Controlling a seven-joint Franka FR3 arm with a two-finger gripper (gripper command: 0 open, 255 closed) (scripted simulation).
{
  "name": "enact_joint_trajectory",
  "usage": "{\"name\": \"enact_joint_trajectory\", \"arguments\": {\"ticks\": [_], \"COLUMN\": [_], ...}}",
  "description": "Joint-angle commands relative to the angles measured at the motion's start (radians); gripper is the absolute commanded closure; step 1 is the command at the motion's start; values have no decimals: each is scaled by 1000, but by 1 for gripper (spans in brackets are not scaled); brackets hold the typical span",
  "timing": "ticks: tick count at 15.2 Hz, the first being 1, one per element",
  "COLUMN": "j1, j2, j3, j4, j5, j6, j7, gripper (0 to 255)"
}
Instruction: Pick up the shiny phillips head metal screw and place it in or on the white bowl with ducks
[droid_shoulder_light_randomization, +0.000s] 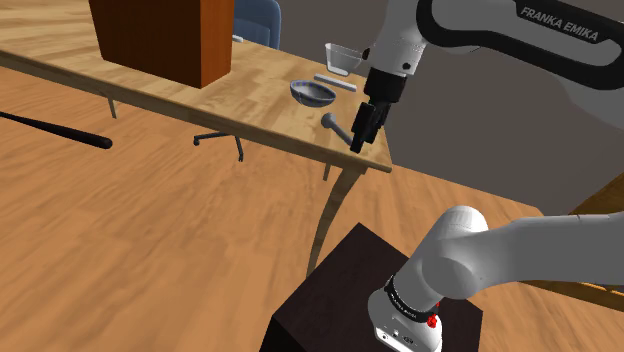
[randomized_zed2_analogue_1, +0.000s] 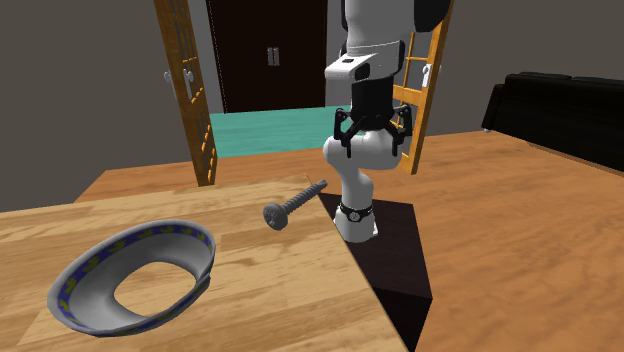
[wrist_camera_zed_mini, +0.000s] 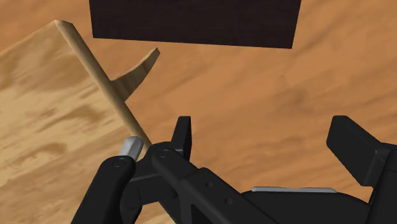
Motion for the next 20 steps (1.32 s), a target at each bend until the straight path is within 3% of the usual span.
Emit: {"name": "enact_joint_trajectory", "arguments": {"ticks": [1, 13, 20], "j1": [0, -145, -149], "j2": [0, 263, 266], "j3": [0, -108, -110], "j4": [0, 103, 23], "j5": [0, -79, -80], "j6": [0, 241, 327], "j7": [0, 81, 84], "gripper": [0, 0, 0]}}
